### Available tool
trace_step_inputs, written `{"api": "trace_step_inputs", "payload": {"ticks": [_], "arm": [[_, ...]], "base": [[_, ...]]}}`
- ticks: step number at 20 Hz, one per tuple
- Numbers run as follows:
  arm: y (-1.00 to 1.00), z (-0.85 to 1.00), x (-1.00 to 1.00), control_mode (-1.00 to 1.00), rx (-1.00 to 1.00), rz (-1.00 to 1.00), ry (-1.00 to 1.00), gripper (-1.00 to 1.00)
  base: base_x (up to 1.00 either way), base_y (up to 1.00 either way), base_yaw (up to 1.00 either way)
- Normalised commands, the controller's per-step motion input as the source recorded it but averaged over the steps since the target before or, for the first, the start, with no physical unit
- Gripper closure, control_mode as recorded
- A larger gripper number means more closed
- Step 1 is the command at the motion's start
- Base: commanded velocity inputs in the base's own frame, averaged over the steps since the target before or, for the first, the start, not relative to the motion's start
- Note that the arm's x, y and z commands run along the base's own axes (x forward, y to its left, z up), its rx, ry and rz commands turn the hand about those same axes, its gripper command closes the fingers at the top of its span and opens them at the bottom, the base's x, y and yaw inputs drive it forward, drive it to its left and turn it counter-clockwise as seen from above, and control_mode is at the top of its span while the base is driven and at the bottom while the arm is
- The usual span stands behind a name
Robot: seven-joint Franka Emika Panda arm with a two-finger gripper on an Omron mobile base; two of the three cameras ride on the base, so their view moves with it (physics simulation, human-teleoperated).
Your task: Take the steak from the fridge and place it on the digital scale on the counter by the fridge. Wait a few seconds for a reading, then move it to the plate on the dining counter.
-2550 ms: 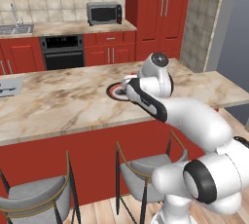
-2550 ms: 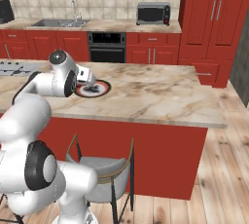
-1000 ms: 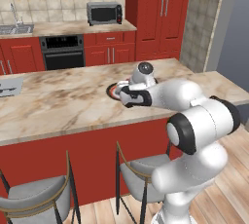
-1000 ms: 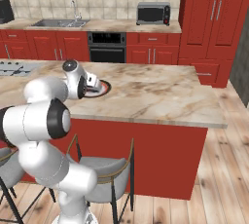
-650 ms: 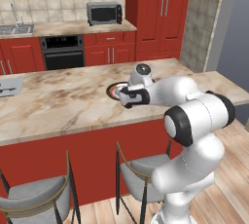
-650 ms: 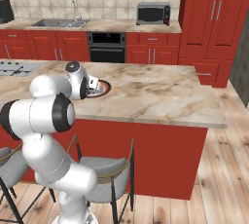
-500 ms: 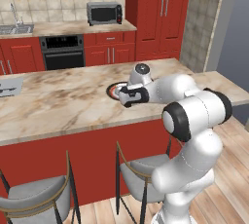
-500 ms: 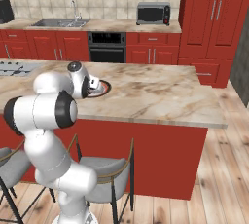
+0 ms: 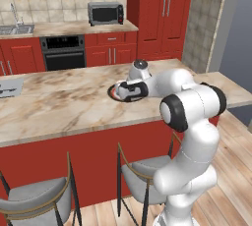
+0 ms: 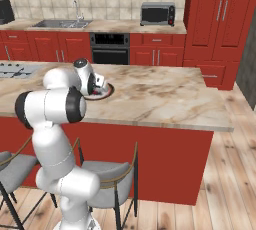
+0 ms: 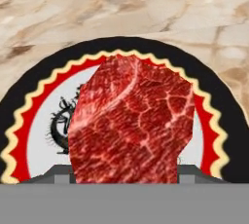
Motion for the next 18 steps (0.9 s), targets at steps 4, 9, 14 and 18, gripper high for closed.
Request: {"api": "trace_step_inputs", "payload": {"ticks": [4, 9, 14, 18], "arm": [[0.0, 0.0, 0.0, -1.0, 0.0, 0.0, 0.0, -1.0], [0.0, 0.06, -0.04, -1.0, 0.0, -0.01, 0.0, -1.0], [-0.01, 0.77, -0.8, -1.0, 0.0, 0.0, -0.18, -1.0], [-0.02, 1.0, -1.0, -1.0, 0.0, 0.0, -0.28, -1.0]], "base": [[0.0, 0.0, 0.0], [0.0, 0.0, 0.0], [0.0, 0.0, 0.0], [0.0, 0.0, 0.0]]}}
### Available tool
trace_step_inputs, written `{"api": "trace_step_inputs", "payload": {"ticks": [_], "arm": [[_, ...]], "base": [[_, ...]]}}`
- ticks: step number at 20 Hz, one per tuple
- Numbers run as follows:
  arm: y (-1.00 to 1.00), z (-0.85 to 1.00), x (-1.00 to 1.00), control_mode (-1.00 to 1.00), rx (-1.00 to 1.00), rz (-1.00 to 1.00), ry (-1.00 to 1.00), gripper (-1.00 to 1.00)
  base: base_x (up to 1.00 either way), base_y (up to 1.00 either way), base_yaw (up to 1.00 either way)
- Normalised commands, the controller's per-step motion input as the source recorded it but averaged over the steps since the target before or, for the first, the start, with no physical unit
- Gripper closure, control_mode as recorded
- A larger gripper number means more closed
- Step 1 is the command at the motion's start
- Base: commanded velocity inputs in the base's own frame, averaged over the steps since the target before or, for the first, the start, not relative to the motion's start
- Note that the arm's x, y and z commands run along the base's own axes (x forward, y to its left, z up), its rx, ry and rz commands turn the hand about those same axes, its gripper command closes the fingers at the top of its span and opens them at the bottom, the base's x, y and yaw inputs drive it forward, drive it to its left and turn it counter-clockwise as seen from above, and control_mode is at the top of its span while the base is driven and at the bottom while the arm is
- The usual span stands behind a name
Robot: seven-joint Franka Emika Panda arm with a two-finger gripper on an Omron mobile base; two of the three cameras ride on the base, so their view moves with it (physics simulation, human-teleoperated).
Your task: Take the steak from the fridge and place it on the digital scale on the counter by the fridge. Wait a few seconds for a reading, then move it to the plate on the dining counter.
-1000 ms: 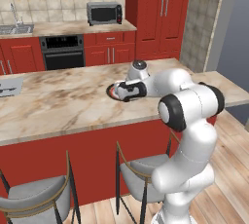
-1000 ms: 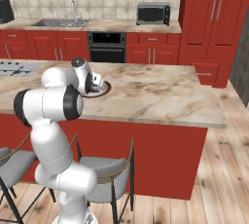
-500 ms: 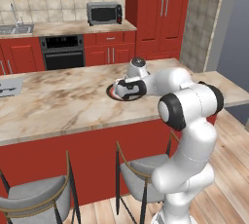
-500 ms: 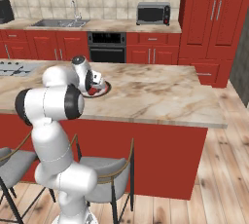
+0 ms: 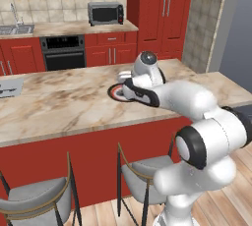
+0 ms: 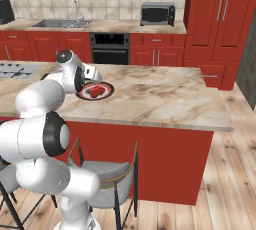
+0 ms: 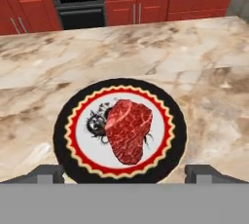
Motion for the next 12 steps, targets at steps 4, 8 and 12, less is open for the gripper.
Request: {"api": "trace_step_inputs", "payload": {"ticks": [4, 8, 12], "arm": [[-0.05, 1.0, -1.0, -1.0, 0.07, 0.0, -0.15, -1.0], [-0.07, 1.0, -1.0, -1.0, 0.22, 0.0, 0.0, -1.0], [0.0, 0.9, -1.0, -1.0, 0.26, 0.0, 0.04, -1.0]], "base": [[0.0, 0.0, 0.0], [0.0, 0.0, 0.0], [0.0, 0.0, 0.0]]}}
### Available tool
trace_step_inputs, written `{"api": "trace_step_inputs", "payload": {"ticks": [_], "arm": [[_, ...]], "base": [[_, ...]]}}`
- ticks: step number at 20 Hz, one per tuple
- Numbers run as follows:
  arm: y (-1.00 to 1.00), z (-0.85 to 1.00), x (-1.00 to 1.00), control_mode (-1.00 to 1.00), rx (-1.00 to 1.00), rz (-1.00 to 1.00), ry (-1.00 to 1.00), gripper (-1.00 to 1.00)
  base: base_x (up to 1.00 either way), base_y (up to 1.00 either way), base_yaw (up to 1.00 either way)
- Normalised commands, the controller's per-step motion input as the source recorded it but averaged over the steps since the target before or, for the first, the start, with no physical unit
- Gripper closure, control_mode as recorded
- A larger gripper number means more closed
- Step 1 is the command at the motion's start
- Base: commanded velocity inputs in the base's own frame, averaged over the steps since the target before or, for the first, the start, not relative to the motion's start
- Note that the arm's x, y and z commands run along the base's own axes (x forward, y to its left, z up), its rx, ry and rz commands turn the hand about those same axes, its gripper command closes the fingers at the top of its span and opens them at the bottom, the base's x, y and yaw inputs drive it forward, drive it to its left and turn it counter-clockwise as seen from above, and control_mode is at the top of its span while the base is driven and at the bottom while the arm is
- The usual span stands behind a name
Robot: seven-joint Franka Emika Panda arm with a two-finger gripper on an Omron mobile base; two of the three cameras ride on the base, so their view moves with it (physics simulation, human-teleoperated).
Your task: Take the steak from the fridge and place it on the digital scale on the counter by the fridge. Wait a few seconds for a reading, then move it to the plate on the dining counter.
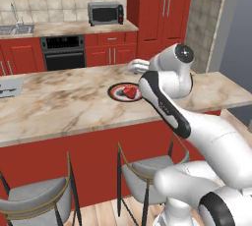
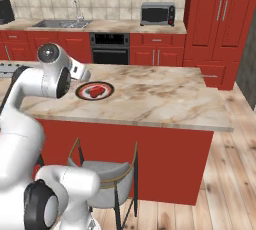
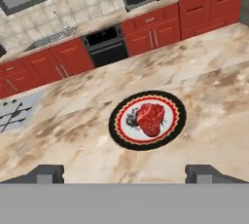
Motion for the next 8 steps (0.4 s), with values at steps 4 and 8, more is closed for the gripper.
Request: {"api": "trace_step_inputs", "payload": {"ticks": [4, 8], "arm": [[0.0, 0.36, -1.0, -1.0, 0.19, 0.0, 0.06, -1.0], [0.01, 0.02, -1.0, -1.0, 0.05, 0.0, 0.05, -1.0]], "base": [[0.0, 0.0, 0.0], [0.0, 0.0, 0.0]]}}
